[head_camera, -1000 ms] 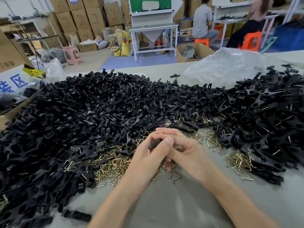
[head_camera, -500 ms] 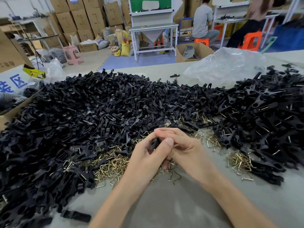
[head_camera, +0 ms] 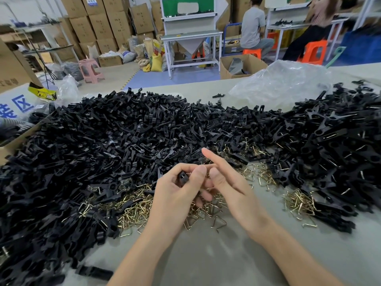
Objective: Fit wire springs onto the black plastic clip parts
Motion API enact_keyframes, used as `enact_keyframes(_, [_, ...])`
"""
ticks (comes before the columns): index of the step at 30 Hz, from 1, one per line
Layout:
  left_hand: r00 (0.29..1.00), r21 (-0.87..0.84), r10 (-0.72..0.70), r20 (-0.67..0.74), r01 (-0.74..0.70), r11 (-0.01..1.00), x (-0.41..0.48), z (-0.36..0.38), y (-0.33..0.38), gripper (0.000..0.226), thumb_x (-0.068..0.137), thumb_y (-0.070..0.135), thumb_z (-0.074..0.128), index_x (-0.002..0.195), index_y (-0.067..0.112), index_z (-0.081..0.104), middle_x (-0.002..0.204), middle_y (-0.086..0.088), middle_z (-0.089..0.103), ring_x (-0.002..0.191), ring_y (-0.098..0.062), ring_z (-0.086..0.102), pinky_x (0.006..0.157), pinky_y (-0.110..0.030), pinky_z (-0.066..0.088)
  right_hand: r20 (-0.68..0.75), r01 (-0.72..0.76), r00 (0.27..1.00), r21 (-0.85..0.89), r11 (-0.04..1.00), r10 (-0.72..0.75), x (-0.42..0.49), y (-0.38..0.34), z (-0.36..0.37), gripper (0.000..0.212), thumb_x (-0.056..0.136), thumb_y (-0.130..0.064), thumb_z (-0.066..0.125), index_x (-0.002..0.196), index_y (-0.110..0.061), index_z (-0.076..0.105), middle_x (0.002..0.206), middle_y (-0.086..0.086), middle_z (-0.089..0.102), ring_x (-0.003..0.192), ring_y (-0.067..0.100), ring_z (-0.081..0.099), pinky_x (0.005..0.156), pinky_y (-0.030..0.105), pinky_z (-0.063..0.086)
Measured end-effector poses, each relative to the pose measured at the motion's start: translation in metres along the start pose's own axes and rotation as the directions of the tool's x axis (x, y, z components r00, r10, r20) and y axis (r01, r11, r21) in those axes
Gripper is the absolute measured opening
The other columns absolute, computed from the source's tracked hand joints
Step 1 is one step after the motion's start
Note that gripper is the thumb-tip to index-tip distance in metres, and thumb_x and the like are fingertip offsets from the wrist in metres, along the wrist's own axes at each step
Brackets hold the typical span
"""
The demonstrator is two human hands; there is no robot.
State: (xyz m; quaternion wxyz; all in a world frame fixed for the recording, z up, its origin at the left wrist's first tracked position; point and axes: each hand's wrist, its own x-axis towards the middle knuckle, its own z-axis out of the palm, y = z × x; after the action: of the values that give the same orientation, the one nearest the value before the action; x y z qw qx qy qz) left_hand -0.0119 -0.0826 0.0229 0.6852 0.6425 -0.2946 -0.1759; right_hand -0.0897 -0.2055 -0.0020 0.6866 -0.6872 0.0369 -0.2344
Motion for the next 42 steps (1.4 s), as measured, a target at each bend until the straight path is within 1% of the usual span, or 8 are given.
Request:
enact_keyframes(7, [0.991,0.028,0.02,-0.13,-0.017,0.999,0.003,-0.004,-0.001,0.02,0.094,0.036,0.065,0.086,0.02,0.073,0.081,-0.005,0.077,0.067,-0.015,0.072,0.057,-0.02,0.054,0.049,0.031,0.999,-0.236,0.971,-0.02,-0.002,0.002,0.001,0.058,0.081,-0.073,0.066,0.134,-0.054,0.055,0.12,-0.018,0.066,0.095,0.012,0.07,0.083,0.026,0.057])
enact_keyframes(19, [0.999,0.075,0.041,-0.03,-0.039,0.996,-0.003,0.003,-0.004,0.029,0.085,0.056,0.064,0.088,0.028,0.069,0.07,0.0,0.072,0.061,-0.008,0.066,0.055,-0.016,0.049,-0.064,0.241,0.938,-0.585,0.774,-0.34,-0.001,0.001,-0.005,0.017,0.096,-0.05,0.059,0.109,-0.042,0.065,0.106,-0.019,0.058,0.078,0.008,0.066,0.061,0.025,0.053])
enact_keyframes(23, [0.999,0.087,0.041,-0.001,-0.041,0.995,-0.004,0.004,-0.008,0.033,0.085,0.053,0.064,0.115,0.038,0.062,0.085,-0.001,0.074,0.071,-0.015,0.07,0.063,-0.027,0.054,-0.162,0.23,0.92,-0.515,0.826,-0.357,0.002,-0.003,-0.009,0.013,0.093,-0.045,0.065,0.105,-0.04,0.068,0.1,-0.015,0.064,0.076,0.008,0.066,0.06,0.012,0.048])
enact_keyframes(28, [0.993,0.214,0.117,-0.02,-0.111,0.971,-0.006,0.003,-0.013,0.033,0.091,0.054,0.05,0.121,0.043,0.055,0.096,0.008,0.073,0.08,-0.011,0.07,0.074,-0.019,0.052,-0.673,0.195,0.725,-0.001,0.981,-0.145,0.011,-0.018,-0.059,0.046,0.095,-0.055,0.058,0.131,-0.027,0.057,0.106,0.006,0.075,0.066,0.012,0.07,0.052,0.023,0.055])
enact_keyframes(32, [0.984,0.277,0.155,-0.083,-0.126,0.953,-0.005,0.001,-0.016,0.017,0.101,0.04,0.05,0.113,0.05,0.057,0.096,0.011,0.072,0.083,-0.01,0.069,0.074,-0.022,0.053,-0.587,0.076,0.808,0.178,0.981,0.044,0.011,-0.013,-0.061,0.066,0.089,-0.062,0.05,0.136,-0.016,0.053,0.093,0.007,0.078,0.061,0.013,0.07,0.05,0.022,0.055])
enact_keyframes(36, [0.95,0.609,0.289,-0.119,-0.16,0.777,0.002,-0.013,-0.018,0.018,0.102,0.039,0.046,0.116,0.044,0.056,0.095,0.02,0.069,0.068,-0.006,0.057,0.066,-0.026,0.051,-0.369,0.003,0.929,0.0,1.0,-0.003,0.006,-0.006,-0.038,0.04,0.094,-0.055,0.046,0.122,-0.032,0.062,0.087,0.005,0.075,0.063,0.015,0.067,0.052,0.02,0.052])
enact_keyframes(39, [0.935,0.869,0.324,-0.141,-0.039,0.493,0.01,-0.032,-0.018,0.039,0.1,0.042,0.042,0.135,0.029,0.054,0.13,0.011,0.061,0.118,-0.009,0.052,0.108,-0.04,0.039,-0.257,-0.087,0.966,-0.305,0.948,0.006,0.004,0.0,-0.03,0.044,0.093,-0.057,0.038,0.126,-0.035,0.06,0.089,-0.011,0.072,0.069,0.009,0.067,0.055,0.02,0.05])
enact_keyframes(42, [0.982,0.929,0.098,-0.16,0.116,0.351,0.016,-0.048,-0.019,0.053,0.101,0.051,0.038,0.149,0.027,0.044,0.153,0.002,0.045,0.145,-0.018,0.031,0.121,-0.042,0.021,-0.206,-0.103,0.979,-0.468,0.878,0.005,0.004,0.006,-0.028,0.036,0.097,-0.054,0.037,0.127,-0.046,0.054,0.09,-0.02,0.069,0.074,0.0,0.067,0.064,0.021,0.056])
